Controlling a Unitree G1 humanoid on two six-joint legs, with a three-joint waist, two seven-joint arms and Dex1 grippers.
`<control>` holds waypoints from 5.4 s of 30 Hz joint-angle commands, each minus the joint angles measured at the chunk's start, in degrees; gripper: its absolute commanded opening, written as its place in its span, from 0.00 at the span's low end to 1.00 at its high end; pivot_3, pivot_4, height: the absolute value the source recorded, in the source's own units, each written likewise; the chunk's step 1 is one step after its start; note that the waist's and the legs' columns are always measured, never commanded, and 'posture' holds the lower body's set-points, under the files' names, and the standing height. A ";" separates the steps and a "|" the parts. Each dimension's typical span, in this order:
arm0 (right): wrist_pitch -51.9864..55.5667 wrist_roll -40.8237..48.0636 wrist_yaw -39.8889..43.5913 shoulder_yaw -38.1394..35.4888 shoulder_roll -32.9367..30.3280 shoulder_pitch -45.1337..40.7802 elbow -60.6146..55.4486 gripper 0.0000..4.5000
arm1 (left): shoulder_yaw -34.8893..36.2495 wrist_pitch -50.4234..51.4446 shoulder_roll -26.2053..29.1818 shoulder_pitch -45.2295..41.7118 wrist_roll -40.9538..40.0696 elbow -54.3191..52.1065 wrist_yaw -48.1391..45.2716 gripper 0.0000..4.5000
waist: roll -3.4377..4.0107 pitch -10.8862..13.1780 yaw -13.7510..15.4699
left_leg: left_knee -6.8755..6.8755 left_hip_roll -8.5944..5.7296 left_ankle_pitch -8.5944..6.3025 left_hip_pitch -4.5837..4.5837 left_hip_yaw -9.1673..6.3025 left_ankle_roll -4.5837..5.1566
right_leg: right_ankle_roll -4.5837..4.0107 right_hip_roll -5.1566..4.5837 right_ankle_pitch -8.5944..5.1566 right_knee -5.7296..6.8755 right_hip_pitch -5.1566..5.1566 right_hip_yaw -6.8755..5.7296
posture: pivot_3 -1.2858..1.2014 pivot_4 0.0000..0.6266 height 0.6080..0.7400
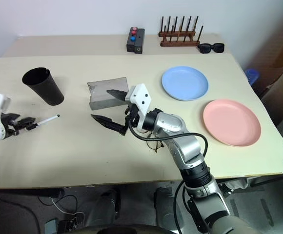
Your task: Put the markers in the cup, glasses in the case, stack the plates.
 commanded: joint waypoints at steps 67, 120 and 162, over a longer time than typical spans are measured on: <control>-4.92 -2.90 -2.41 -1.60 -1.87 -2.30 0.64 1.00 | 2.91 -61.91 -32.69 -31.25 18.03 31.07 26.68 0.01 | -0.20 0.03 1.56 | 0.29 -0.01 0.04 0.06 -0.15 0.01 | 0.50 0.13 0.21 0.09 0.33 -0.02 | 0.52 0.24 1.00; 5.16 1.44 11.34 -14.13 -32.94 11.56 -7.49 1.00 | -30.88 -21.31 -25.14 -35.88 17.04 22.78 -20.25 0.95 | -0.09 0.13 1.52 | 0.35 -0.02 0.05 0.01 -0.14 0.00 | 0.25 0.12 0.02 0.01 0.31 0.04 | 0.52 0.24 1.00; 29.45 4.03 1.18 -7.89 -27.51 8.81 -10.67 1.00 | -31.22 -45.85 -11.62 -19.15 18.33 3.27 -49.98 0.09 | -0.07 0.13 1.50 | 0.40 -0.02 0.04 -0.01 -0.12 0.02 | 0.20 0.07 0.01 0.04 0.30 0.05 | 0.52 0.24 1.00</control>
